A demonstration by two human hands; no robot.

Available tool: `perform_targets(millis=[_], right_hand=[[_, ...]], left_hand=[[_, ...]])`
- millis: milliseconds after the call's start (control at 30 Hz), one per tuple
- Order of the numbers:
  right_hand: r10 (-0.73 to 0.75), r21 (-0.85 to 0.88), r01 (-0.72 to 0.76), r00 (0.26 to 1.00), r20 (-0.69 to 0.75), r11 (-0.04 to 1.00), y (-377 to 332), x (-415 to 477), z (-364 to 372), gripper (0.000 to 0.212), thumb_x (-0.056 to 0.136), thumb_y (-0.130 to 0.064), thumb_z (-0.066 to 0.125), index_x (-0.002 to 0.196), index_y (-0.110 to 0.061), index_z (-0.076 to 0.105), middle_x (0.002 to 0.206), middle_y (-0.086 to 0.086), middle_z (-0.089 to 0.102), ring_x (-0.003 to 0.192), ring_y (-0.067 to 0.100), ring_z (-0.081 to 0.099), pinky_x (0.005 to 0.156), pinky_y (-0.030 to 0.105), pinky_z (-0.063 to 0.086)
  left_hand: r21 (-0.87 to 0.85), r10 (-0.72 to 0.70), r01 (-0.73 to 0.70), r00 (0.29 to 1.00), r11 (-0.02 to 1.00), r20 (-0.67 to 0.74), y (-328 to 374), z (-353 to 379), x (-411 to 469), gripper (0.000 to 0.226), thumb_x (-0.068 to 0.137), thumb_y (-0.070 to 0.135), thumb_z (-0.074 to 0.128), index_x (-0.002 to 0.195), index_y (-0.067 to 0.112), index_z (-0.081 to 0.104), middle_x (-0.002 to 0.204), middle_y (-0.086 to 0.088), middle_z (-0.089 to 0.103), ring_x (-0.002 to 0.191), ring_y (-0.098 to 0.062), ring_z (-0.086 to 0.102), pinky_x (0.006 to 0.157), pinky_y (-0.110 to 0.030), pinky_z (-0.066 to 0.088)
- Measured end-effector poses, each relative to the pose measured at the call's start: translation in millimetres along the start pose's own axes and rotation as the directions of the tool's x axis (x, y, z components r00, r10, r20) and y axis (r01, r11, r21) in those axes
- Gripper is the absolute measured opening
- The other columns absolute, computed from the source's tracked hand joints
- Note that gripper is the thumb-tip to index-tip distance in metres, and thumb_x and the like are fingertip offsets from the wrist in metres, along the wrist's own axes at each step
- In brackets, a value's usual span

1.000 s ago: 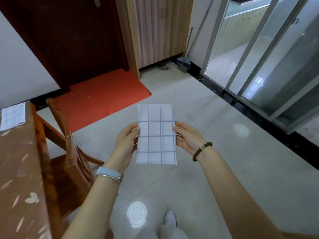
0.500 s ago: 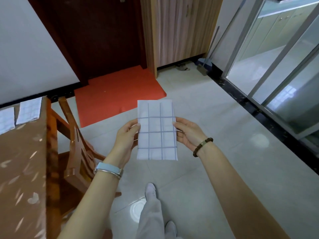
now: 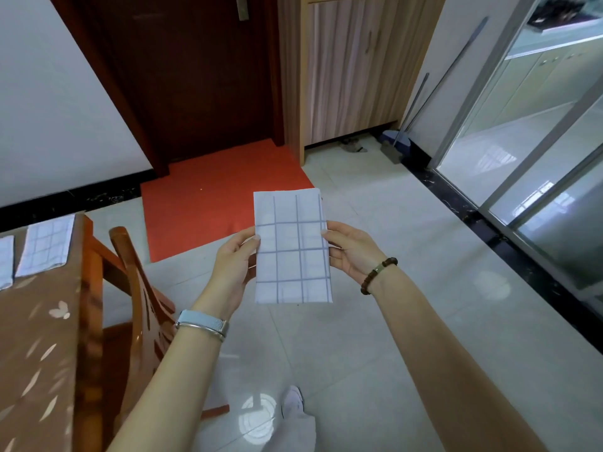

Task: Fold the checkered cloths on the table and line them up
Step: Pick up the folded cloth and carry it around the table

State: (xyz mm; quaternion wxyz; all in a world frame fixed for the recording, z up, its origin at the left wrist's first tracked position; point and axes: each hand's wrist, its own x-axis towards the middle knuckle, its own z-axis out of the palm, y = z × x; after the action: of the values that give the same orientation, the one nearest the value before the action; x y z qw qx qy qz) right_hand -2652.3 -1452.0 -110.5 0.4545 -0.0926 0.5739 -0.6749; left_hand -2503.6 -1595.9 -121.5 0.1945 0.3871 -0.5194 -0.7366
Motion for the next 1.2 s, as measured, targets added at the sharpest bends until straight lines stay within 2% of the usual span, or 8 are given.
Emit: perform_targets(millis=[167, 500, 667, 767, 1000, 1100, 1200], right_hand=[[0.018, -0.006, -0.018, 0.999, 0.034, 1.000, -8.8, 49.9, 30.7, 0.022, 0.095, -0.008, 0.055, 0.116, -0.008, 0.062, 0.107, 0.010, 0.070, 0.091, 0.023, 0.069, 0.080, 0.031, 0.058], [0.099, -0.061, -0.090, 0.982, 0.159, 0.994, -13.1, 128.4, 86.4, 0.028, 0.095, -0.009, 0.055, 0.123, -0.005, 0.060, 0.108, 0.009, 0.069, 0.091, 0.021, 0.069, 0.079, 0.029, 0.058], [0.126, -0.092, -0.109, 0.969, 0.212, 0.990, -19.8, 171.1, 108.2, 0.026, 0.097, -0.007, 0.051, 0.122, -0.007, 0.059, 0.105, 0.008, 0.068, 0.087, 0.021, 0.067, 0.080, 0.029, 0.058], [0.158, -0.117, -0.132, 0.956, 0.247, 0.984, -26.1, 202.1, 120.4, 0.024, 0.097, -0.008, 0.051, 0.120, -0.008, 0.060, 0.104, 0.008, 0.069, 0.087, 0.020, 0.067, 0.077, 0.027, 0.058], [0.193, -0.171, -0.144, 0.930, 0.313, 0.975, -53.2, 284.1, 146.1, 0.025, 0.097, -0.007, 0.051, 0.120, -0.007, 0.061, 0.103, 0.008, 0.070, 0.088, 0.019, 0.068, 0.076, 0.028, 0.057], [0.200, -0.181, -0.145, 0.919, 0.341, 0.973, -66.4, 313.7, 155.9, 0.025, 0.097, -0.007, 0.050, 0.120, -0.007, 0.060, 0.107, 0.010, 0.070, 0.091, 0.020, 0.068, 0.080, 0.030, 0.057], [0.208, -0.202, -0.141, 0.907, 0.367, 0.969, -78.6, 340.4, 164.6, 0.022, 0.097, -0.008, 0.051, 0.116, -0.009, 0.062, 0.105, 0.009, 0.071, 0.089, 0.019, 0.069, 0.078, 0.029, 0.058]], left_hand=[[-0.005, 0.014, -0.015, 0.999, 1.000, -0.052, 24.8, -25.8, 37.8, 0.019, 0.100, 0.014, 0.051, 0.107, 0.021, 0.068, 0.093, 0.004, 0.073, 0.081, -0.014, 0.066, 0.066, -0.026, 0.051], [-0.019, 0.004, -0.008, 0.985, 1.000, -0.173, 43.7, -81.7, 88.1, 0.024, 0.100, 0.018, 0.053, 0.120, 0.017, 0.066, 0.111, -0.005, 0.072, 0.095, -0.020, 0.066, 0.073, -0.030, 0.051], [-0.065, -0.010, -0.006, 0.968, 0.998, -0.252, 54.5, -93.7, 112.4, 0.024, 0.100, 0.015, 0.052, 0.121, 0.014, 0.065, 0.106, -0.006, 0.071, 0.094, -0.021, 0.066, 0.077, -0.031, 0.052], [-0.072, 0.001, -0.023, 0.954, 0.997, -0.298, 63.8, -100.4, 132.0, 0.024, 0.100, 0.015, 0.052, 0.120, 0.013, 0.066, 0.110, -0.007, 0.072, 0.100, -0.024, 0.067, 0.083, -0.035, 0.053], [-0.085, 0.021, -0.059, 0.922, 0.995, -0.387, 89.9, -111.4, 194.1, 0.026, 0.099, 0.014, 0.053, 0.122, 0.012, 0.066, 0.119, -0.013, 0.070, 0.107, -0.027, 0.066, 0.076, -0.030, 0.053], [-0.097, 0.018, -0.066, 0.905, 0.993, -0.425, 102.0, -112.1, 218.7, 0.027, 0.099, 0.013, 0.054, 0.122, 0.012, 0.066, 0.120, -0.012, 0.069, 0.114, -0.027, 0.064, 0.079, -0.031, 0.053], [-0.108, 0.021, -0.077, 0.894, 0.991, -0.448, 112.5, -113.0, 240.1, 0.027, 0.099, 0.013, 0.053, 0.123, 0.011, 0.065, 0.122, -0.012, 0.069, 0.113, -0.028, 0.064, 0.082, -0.033, 0.053]])
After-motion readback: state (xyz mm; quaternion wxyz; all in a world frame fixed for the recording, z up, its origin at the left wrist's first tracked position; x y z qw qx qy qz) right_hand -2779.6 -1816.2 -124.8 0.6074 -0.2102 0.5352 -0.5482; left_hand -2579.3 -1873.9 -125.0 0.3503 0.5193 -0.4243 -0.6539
